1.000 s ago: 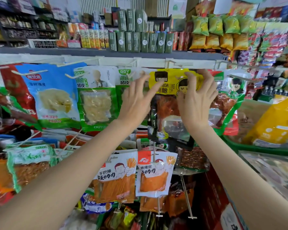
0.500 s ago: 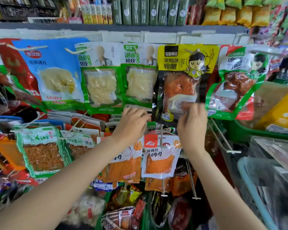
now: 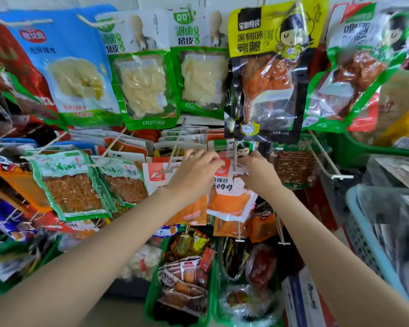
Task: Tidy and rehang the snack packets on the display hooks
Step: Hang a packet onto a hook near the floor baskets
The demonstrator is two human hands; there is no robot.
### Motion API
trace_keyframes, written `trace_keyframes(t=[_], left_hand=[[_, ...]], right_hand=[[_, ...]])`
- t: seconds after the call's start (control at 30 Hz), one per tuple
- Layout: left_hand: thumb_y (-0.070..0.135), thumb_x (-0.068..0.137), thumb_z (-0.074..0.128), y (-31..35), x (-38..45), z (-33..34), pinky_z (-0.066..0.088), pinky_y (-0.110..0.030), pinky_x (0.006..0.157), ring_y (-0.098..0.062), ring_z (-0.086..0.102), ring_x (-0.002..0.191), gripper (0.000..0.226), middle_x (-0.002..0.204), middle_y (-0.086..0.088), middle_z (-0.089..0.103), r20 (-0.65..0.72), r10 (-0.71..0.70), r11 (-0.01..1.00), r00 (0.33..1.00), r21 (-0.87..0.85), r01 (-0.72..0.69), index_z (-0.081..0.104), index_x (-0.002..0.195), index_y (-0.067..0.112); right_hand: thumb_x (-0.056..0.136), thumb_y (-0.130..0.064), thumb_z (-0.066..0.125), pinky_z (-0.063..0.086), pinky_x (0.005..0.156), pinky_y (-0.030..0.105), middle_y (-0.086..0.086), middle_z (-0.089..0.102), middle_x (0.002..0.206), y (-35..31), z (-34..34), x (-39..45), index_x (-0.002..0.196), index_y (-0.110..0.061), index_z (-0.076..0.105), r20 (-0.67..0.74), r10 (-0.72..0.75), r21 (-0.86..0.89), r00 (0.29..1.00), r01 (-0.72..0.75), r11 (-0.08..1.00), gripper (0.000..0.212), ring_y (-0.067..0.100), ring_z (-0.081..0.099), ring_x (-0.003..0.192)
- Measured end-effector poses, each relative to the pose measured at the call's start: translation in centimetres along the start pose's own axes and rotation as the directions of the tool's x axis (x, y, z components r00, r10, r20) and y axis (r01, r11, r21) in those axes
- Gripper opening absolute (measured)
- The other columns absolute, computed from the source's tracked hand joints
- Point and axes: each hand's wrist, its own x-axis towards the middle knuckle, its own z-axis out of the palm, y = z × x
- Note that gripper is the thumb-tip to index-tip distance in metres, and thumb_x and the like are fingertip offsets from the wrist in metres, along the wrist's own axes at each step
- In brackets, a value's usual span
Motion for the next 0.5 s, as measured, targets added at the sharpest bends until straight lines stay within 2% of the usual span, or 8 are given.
trace_keyframes(t=[0.07,0.1,0.17,0.23,0.3,0.37,0.47,0.5], left_hand=[[0.009,0.092,0.045,-0.2,-0.6,-0.1,0.021,-0.031,0.102,-0.018,0.036,0.125,0.038,0.133,0.0,0.044,-0.003,0.014,0.999,1.0,-0.039,-0.014,0.048,0.129,0.016],[0.008,0.091,0.045,-0.4,-0.8,-0.3,0.025,-0.028,0.1,-0.018,0.04,0.122,0.038,0.133,0.0,0.045,-0.007,0.018,0.997,1.0,-0.071,-0.019,0.049,0.129,0.015],[0.007,0.091,0.045,-0.5,-1.3,-1.0,0.037,-0.017,0.082,-0.012,0.052,0.095,0.039,0.133,-0.001,0.044,0.001,0.015,0.989,1.0,-0.148,-0.015,0.048,0.129,0.014],[0.007,0.091,0.045,-0.3,-1.7,-1.5,0.039,-0.011,0.055,-0.003,0.044,0.058,0.041,0.137,0.001,0.038,0.015,0.001,0.979,1.0,-0.206,0.002,0.043,0.132,0.014],[0.007,0.092,0.044,-0.2,-2.0,-1.5,0.037,-0.015,0.045,-0.003,0.039,0.049,0.045,0.142,0.002,0.033,-0.008,-0.017,0.972,1.0,-0.233,0.014,0.038,0.136,0.016],[0.009,0.092,0.045,0.1,-2.7,-1.2,0.043,-0.02,0.051,-0.005,0.043,0.052,0.047,0.144,0.003,0.032,-0.029,-0.024,0.959,0.999,-0.284,0.014,0.037,0.138,0.017],[0.017,0.093,0.049,1.1,-4.4,-0.1,0.042,-0.02,0.057,-0.002,0.044,0.052,0.044,0.141,0.006,0.038,-0.011,0.017,0.93,1.0,-0.367,-0.02,0.039,0.136,0.02],[0.019,0.093,0.05,1.4,-5.0,0.5,0.045,-0.021,0.063,-0.002,0.051,0.06,0.044,0.139,0.005,0.041,0.016,0.032,0.921,0.999,-0.389,-0.023,0.04,0.136,0.02]], right_hand=[[0.088,-0.004,0.053,0.054,0.073,0.035,0.017,0.06,0.109,0.1,0.2,-0.3,0.101,0.001,0.064,-0.014,0.058,0.064,0.998,-0.057,0.996,0.018,0.034,0.065,0.09],[0.09,-0.004,0.051,0.054,0.067,0.028,0.016,0.065,0.103,0.1,0.2,-0.6,0.098,0.0,0.067,-0.013,0.078,0.107,0.997,-0.076,0.991,0.018,0.031,0.068,0.084],[0.092,-0.005,0.047,0.056,0.069,0.029,0.014,0.069,0.09,0.0,0.1,-1.4,0.097,0.0,0.069,-0.038,0.085,0.178,0.996,-0.077,0.981,0.023,0.028,0.068,0.07],[0.093,-0.007,0.049,0.057,0.072,0.038,0.016,0.07,0.081,-0.2,-0.1,-2.4,0.095,0.0,0.069,-0.08,0.059,0.203,0.995,-0.042,0.978,0.021,0.027,0.068,0.067],[0.092,-0.009,0.052,0.058,0.07,0.036,0.017,0.072,0.077,-0.7,-0.8,-3.2,0.087,0.0,0.069,-0.071,0.018,0.234,0.997,-0.001,0.972,0.019,0.027,0.07,0.067],[0.09,-0.009,0.056,0.058,0.063,0.025,0.014,0.071,0.07,-1.1,-1.6,-4.2,0.076,-0.002,0.066,-0.03,0.017,0.288,0.999,-0.008,0.958,0.019,0.021,0.07,0.06],[0.087,-0.005,0.06,0.059,0.059,0.028,0.021,0.07,0.07,-1.5,-2.3,-6.5,0.08,0.009,0.067,0.036,0.088,0.418,0.996,-0.095,0.903,0.018,0.008,0.066,0.049],[0.087,-0.004,0.06,0.059,0.058,0.028,0.022,0.07,0.071,-1.5,-2.0,-7.4,0.08,0.011,0.066,0.081,0.101,0.44,0.992,-0.127,0.889,0.018,0.006,0.065,0.048]])
